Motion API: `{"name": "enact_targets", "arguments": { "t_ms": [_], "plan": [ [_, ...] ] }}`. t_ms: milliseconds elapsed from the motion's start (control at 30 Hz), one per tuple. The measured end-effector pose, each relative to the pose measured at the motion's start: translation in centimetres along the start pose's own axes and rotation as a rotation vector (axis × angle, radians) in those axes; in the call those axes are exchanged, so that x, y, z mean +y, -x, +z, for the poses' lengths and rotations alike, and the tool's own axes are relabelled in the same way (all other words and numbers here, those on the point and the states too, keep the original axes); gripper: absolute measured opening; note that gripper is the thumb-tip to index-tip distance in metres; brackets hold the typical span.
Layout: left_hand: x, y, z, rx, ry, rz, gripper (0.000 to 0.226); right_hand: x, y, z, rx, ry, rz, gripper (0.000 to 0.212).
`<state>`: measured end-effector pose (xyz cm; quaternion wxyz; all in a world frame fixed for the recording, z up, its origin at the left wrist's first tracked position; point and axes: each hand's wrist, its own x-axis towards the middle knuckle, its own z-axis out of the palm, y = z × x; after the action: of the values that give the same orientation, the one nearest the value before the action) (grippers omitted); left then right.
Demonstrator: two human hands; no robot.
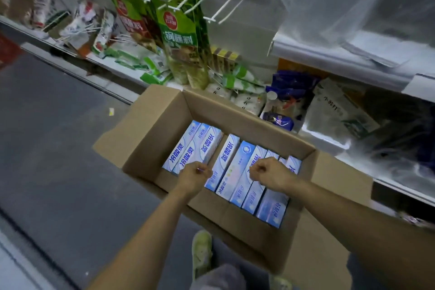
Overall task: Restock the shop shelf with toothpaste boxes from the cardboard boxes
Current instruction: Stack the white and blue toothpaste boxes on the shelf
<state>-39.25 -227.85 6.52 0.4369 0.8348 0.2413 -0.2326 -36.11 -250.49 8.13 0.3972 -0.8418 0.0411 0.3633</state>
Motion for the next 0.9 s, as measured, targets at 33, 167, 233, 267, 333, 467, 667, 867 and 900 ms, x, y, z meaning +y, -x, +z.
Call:
{"name": "enact_targets", "arguments": {
  "t_ms": [33,167,233,267,333,467,667,867,900],
  "plan": [
    [-0.4,-1.3,-0.2,-0.022,-0.044,0.008,0.024,0.0,-1.1,0.9,-0.008,-0.026,0.028,0.019],
    [-2.5,-6.7,-0.5,-0.054,-0.286,0.055,0.040,-0.1,-5.9,5.4,0.018,-0.124,0.165,0.021],
    [-3.6,-9.1,-0.2,-0.066,-0.378,0.082,0.048,-0.3,-7.9,7.7,0.046,-0.161,0.238,0.033],
    [-4.0,-10.1,-0.1,-0.064,-0.411,0.092,0.050,-0.4,-8.8,8.8,0.052,-0.180,0.277,0.037],
    [-4.8,-12.2,0.2,-0.038,-0.459,0.131,0.051,-0.5,-10.6,10.8,0.075,-0.200,0.335,0.045],
    [-6.1,-15.3,1.2,0.004,-0.548,0.204,0.059,-0.2,-14.1,13.3,0.161,-0.165,0.370,0.057],
    [-6.9,-16.8,3.0,0.093,-0.645,0.306,0.066,-1.7,-16.6,15.9,0.368,0.002,0.522,0.067],
    [-6.0,-17.0,3.0,0.050,-0.790,0.257,0.059,-2.2,-17.8,17.2,0.392,0.163,0.650,0.074],
    [-5.8,-17.2,3.1,0.058,-0.848,0.261,0.056,-2.1,-17.9,17.1,0.396,0.158,0.650,0.073]
  ]
}}
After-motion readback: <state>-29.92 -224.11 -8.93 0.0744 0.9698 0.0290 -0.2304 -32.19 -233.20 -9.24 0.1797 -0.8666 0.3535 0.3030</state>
